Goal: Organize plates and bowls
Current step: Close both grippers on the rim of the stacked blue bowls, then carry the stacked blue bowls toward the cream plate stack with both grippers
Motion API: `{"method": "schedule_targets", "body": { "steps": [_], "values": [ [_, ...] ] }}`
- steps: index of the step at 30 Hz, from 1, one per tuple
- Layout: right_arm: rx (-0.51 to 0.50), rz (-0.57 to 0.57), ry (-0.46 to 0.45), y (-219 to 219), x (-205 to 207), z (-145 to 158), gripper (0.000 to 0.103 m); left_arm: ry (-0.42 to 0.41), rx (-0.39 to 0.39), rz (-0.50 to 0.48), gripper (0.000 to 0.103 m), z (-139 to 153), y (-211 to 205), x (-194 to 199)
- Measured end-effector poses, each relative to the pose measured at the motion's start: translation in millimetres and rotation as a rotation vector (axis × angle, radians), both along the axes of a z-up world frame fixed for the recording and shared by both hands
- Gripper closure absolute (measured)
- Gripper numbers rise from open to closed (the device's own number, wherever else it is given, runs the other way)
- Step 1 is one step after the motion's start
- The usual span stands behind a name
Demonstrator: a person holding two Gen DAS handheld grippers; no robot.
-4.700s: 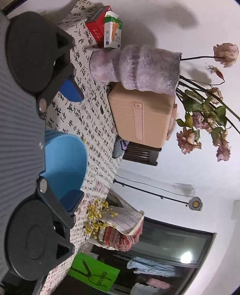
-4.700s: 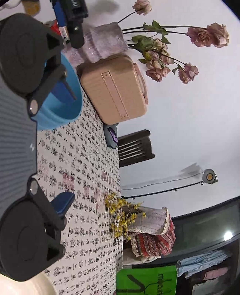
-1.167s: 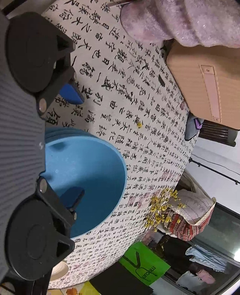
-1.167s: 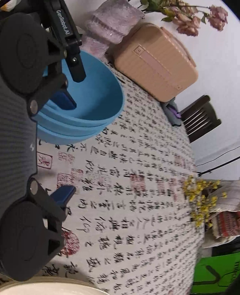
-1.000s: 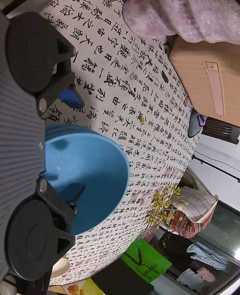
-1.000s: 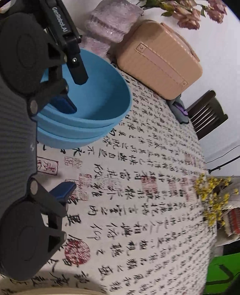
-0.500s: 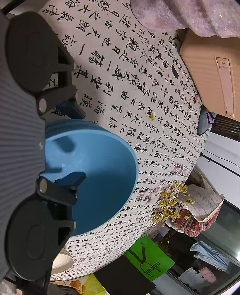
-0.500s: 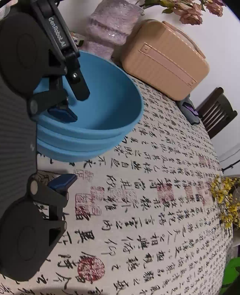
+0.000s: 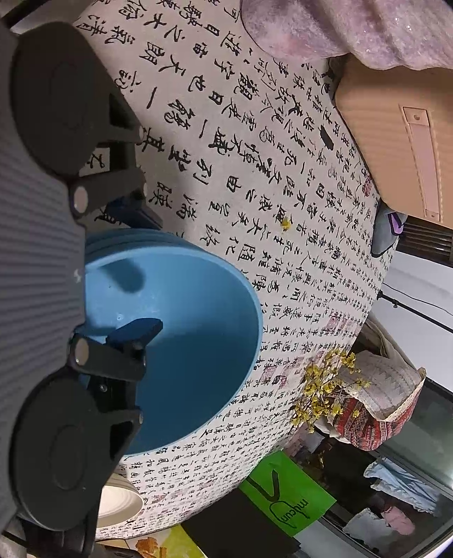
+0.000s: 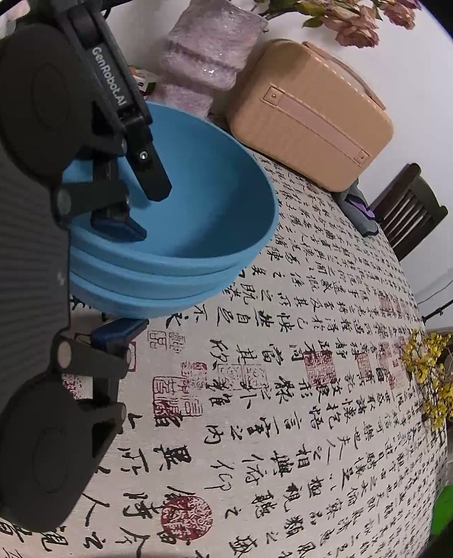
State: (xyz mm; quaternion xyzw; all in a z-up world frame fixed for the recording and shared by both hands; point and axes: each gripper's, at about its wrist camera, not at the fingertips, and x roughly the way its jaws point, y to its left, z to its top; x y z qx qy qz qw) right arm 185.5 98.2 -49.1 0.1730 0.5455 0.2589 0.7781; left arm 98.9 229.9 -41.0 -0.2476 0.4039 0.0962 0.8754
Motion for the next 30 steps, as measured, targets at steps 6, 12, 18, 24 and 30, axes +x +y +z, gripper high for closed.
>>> {"method": "schedule_targets", "body": {
  "steps": [6, 12, 18, 24, 30],
  "values": [
    [-0.012, -0.025, 0.012, -6.4, -1.9, 0.9, 0.064, -0.013, 0.019, 0.002, 0.047, 4.0, -5.0, -0.4],
    [-0.011, -0.038, 0.020, -14.1, -4.6, 1.3, 0.065, -0.012, 0.022, -0.002, 0.047, 3.1, -8.0, 1.0],
    [-0.013, -0.045, 0.019, -18.2, -6.5, 5.1, 0.065, -0.017, 0.026, -0.012, 0.047, 5.4, -11.4, 1.1],
    [-0.015, -0.051, -0.003, -26.4, -9.4, 12.3, 0.065, -0.020, 0.030, -0.022, 0.047, 6.8, -17.7, 1.2],
    [-0.017, -0.054, -0.014, -33.3, -15.3, 18.2, 0.065, -0.029, 0.035, -0.030, 0.047, 10.2, -24.2, 1.5]
  ]
}}
